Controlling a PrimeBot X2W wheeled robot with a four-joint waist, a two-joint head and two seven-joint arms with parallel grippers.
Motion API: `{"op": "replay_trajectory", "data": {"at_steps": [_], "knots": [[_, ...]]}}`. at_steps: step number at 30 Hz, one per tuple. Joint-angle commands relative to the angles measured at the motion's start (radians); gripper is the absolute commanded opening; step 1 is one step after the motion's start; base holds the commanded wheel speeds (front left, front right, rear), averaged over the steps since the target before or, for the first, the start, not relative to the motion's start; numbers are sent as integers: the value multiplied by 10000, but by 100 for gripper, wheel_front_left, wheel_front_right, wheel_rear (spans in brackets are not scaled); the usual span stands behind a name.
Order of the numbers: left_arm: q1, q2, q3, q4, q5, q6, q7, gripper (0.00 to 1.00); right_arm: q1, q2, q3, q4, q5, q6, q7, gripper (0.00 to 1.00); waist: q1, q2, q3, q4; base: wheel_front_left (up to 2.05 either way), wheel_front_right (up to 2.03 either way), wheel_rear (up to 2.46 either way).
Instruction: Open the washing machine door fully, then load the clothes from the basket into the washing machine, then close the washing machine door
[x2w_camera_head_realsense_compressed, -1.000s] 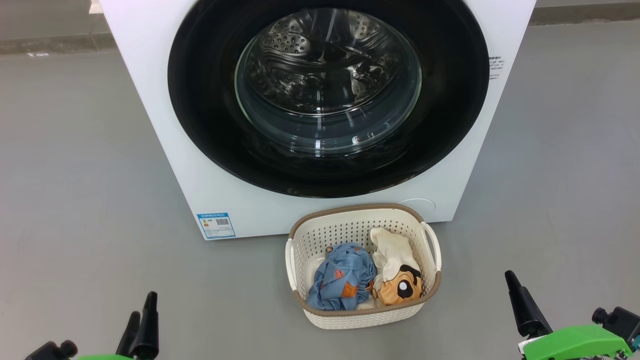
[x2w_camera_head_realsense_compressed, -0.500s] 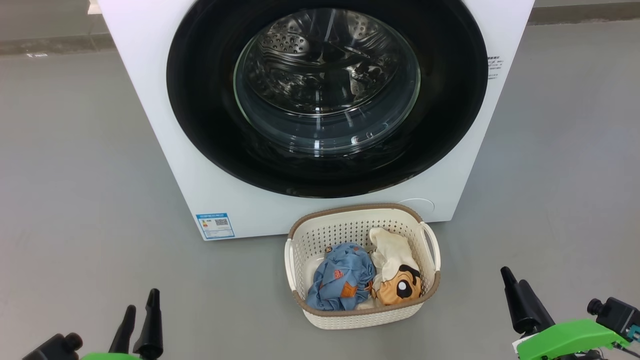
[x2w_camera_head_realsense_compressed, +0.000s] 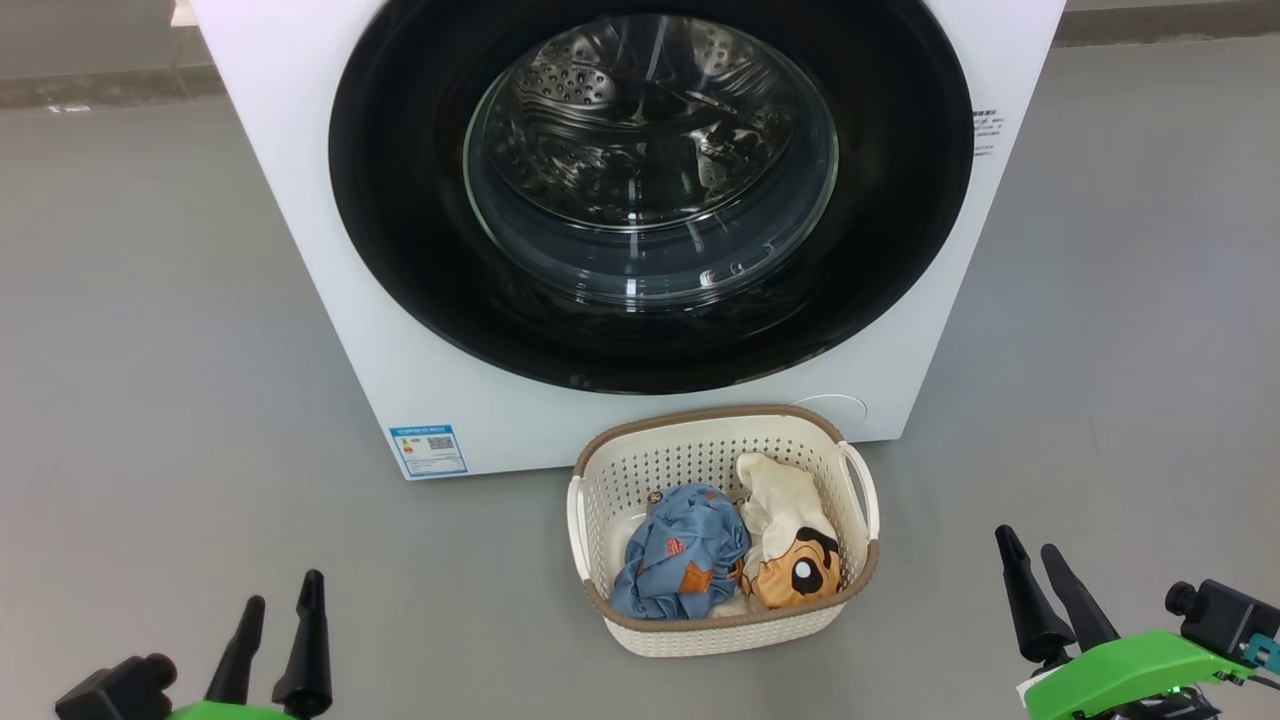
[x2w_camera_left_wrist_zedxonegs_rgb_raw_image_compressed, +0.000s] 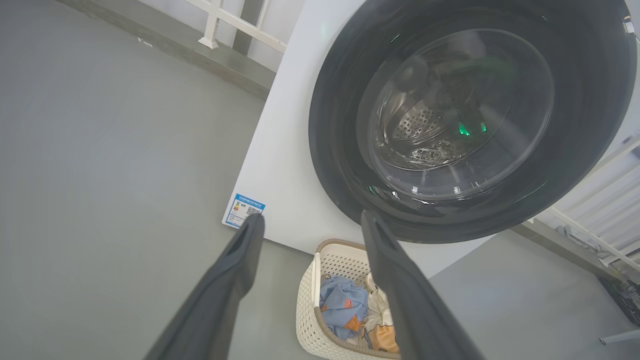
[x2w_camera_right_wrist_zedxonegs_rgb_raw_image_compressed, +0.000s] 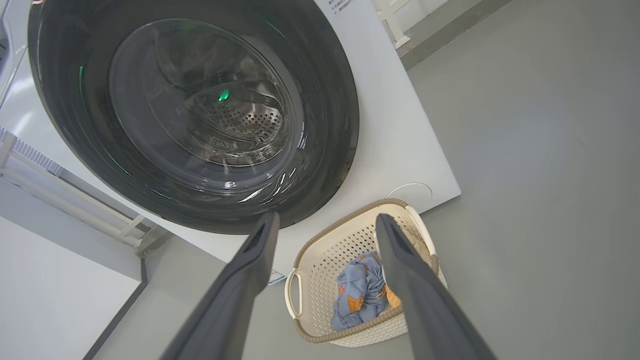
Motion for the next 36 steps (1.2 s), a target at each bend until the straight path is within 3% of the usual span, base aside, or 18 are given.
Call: {"op": "replay_trajectory", "data": {"at_steps": [1,36], "knots": [[-181,255,200,-309,357,-20,-191,100,-420,-223,214,-201,-385,11,-176,100,-1,0,6,-3,0,0,0],[-178,676,-100,-276,3554,-29,-1192,100,-353,-599,316,-30,-3421,16,-1171,100,-1,0,21,-190,0,0,0]]}}
